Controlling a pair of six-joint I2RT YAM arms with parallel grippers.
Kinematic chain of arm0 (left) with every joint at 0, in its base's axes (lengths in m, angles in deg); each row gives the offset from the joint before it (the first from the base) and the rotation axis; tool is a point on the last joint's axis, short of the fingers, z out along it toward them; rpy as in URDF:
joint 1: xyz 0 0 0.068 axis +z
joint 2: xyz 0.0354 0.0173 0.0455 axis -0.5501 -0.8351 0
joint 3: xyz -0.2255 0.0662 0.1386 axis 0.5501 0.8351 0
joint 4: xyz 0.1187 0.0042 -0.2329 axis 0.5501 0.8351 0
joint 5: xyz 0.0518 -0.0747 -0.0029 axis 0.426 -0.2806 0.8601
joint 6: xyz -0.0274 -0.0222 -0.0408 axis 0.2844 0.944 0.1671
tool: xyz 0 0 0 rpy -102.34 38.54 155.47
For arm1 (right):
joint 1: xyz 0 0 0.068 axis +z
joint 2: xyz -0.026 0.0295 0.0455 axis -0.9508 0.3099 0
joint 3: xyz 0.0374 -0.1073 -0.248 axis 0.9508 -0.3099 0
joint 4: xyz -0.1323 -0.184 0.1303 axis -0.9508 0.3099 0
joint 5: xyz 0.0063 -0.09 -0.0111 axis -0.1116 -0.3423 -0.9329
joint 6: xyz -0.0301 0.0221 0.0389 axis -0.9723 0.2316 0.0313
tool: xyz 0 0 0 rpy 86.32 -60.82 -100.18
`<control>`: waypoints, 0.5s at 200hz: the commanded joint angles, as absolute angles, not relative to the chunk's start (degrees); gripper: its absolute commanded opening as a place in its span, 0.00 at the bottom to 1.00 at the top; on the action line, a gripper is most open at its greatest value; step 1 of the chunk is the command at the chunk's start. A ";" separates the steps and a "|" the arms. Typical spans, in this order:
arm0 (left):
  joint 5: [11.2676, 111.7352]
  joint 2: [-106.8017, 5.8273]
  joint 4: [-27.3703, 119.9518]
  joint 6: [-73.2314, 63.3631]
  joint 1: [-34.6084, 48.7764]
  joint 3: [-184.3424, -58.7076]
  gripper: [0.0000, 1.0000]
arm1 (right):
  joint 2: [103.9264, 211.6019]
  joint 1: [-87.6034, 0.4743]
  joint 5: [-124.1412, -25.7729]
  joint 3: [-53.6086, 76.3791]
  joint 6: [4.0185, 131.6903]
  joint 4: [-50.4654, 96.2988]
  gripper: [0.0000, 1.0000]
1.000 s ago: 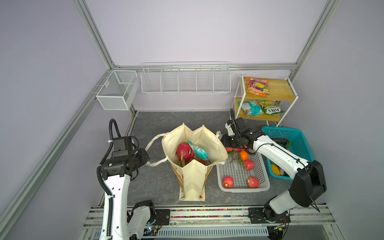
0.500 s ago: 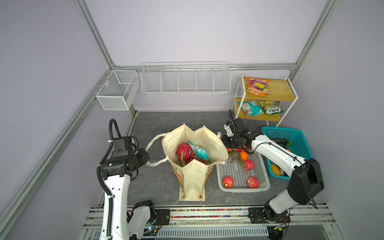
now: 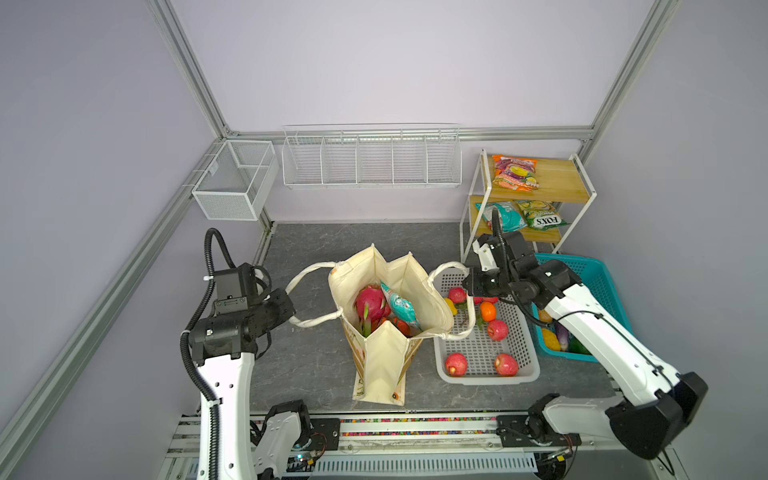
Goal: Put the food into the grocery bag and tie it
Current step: 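Lift both cream handles up and bring the grippers together above the bag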
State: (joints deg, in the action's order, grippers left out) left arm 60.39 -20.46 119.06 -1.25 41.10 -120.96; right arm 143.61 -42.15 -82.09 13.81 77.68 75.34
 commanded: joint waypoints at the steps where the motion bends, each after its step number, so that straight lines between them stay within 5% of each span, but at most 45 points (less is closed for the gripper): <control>1: 57.68 -19.48 122.07 -1.94 41.46 -125.72 0.00 | 141.64 -42.17 -78.82 17.23 76.70 82.08 0.11; 100: 47.66 -17.88 119.37 2.10 41.06 -129.75 0.00 | 141.04 -42.11 -63.30 27.62 81.26 81.72 0.10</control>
State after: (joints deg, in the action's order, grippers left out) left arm 52.55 -18.58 120.77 0.09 41.14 -129.55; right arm 141.51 -42.23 -70.81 25.68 78.54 83.10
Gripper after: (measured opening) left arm 0.051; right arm 0.107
